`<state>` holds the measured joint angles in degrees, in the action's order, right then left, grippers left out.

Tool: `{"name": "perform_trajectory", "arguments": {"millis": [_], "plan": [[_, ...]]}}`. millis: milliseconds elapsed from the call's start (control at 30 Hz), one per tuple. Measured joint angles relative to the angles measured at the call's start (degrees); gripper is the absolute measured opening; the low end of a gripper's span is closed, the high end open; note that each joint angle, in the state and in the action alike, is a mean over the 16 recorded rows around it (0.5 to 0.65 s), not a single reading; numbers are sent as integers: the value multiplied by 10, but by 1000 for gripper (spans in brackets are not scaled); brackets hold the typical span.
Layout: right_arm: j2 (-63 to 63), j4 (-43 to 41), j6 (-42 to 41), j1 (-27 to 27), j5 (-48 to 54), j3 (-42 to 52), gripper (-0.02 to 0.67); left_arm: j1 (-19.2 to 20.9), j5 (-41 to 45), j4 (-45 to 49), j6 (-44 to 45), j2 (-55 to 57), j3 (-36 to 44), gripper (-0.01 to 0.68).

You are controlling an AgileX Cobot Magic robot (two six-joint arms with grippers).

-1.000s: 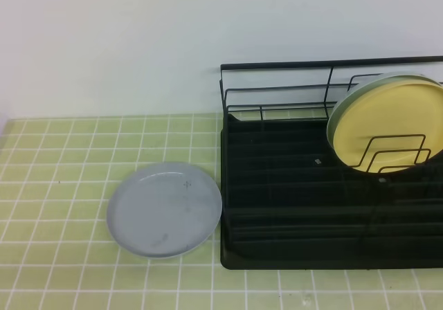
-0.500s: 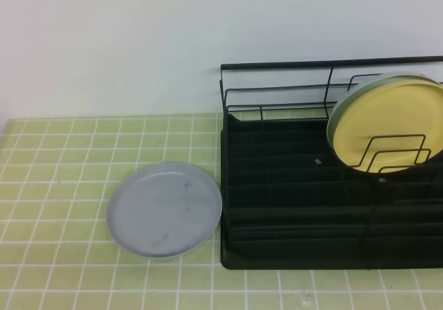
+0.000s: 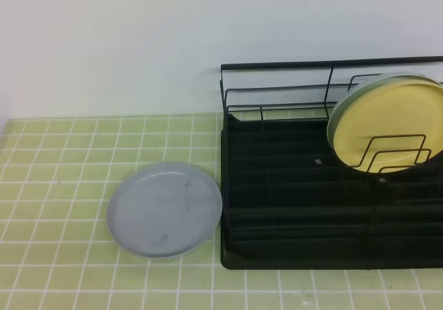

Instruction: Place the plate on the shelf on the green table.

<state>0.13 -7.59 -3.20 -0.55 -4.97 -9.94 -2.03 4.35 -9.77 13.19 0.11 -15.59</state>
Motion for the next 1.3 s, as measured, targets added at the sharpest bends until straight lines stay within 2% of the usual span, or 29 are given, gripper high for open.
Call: {"name": "perform_trajectory", "arguments": {"millis": [167, 333, 533, 700, 833, 1133, 1233, 1300], "plan": [[22, -1, -2, 0, 147, -57, -3, 0, 86, -30, -3, 5, -29, 0], [75, 8, -4, 0, 252, -93, -3, 0, 146, -76, -45, 22, -37, 0], [177, 31, -13, 0, 321, -112, -3, 0, 209, -120, -103, 95, -63, 1], [259, 74, -25, 0, 342, -116, -3, 0, 280, -136, -127, 214, -131, 34], [307, 118, -42, 0, 344, -117, -3, 0, 334, -137, -102, 338, -209, 140], [345, 227, -114, 0, 345, -117, -3, 0, 450, -143, -7, 642, -418, 471], [346, 251, -140, 0, 346, -117, -3, 0, 485, -146, 17, 741, -485, 543], [346, 263, -155, 0, 346, -117, -3, 0, 507, -147, 28, 804, -525, 561]]}}
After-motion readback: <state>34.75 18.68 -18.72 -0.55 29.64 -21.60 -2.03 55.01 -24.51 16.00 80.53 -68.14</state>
